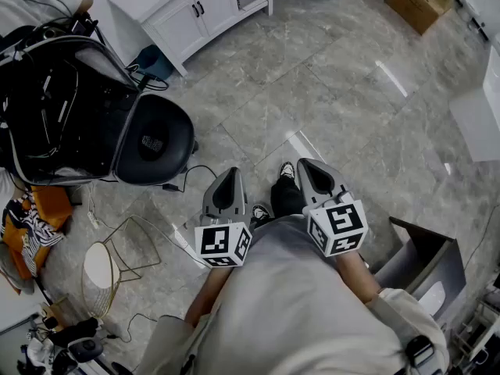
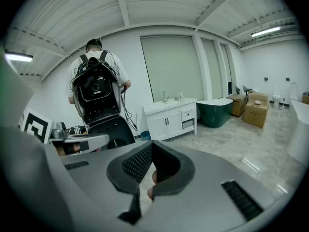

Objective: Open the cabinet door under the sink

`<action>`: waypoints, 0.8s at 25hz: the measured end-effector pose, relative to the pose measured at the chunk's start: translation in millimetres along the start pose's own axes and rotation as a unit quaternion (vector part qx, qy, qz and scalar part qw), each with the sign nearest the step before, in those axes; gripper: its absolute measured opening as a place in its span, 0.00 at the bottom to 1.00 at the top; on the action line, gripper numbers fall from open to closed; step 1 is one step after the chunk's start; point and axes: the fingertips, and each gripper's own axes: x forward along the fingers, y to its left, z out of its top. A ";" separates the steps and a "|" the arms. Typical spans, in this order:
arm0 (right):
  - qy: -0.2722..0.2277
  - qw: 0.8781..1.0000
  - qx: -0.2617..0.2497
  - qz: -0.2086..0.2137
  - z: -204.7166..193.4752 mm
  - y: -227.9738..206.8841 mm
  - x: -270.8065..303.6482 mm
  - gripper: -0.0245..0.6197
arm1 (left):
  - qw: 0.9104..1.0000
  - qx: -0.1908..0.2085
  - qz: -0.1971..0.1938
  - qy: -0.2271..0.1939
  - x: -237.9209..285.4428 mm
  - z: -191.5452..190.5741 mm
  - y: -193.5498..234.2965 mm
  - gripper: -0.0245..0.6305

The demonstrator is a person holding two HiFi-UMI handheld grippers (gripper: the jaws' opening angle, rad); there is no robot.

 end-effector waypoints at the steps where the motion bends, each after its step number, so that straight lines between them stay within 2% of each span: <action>1: -0.001 1.000 0.000 0.001 4.7 -9.1 5.8 0.05 | 1.000 -0.001 0.001 -0.001 11.7 2.8 -1.3 0.04; 11: 0.002 1.000 0.012 0.012 39.2 -101.1 65.2 0.05 | 1.000 -0.004 0.003 0.006 130.9 23.0 -20.1 0.04; 14: 0.003 0.999 0.031 0.026 46.0 -115.0 73.6 0.05 | 1.000 -0.002 0.006 0.009 148.5 27.4 -24.5 0.04; 20: 0.006 0.999 0.022 0.046 57.7 -142.4 93.0 0.05 | 1.000 0.002 0.006 0.007 178.6 35.5 -31.0 0.04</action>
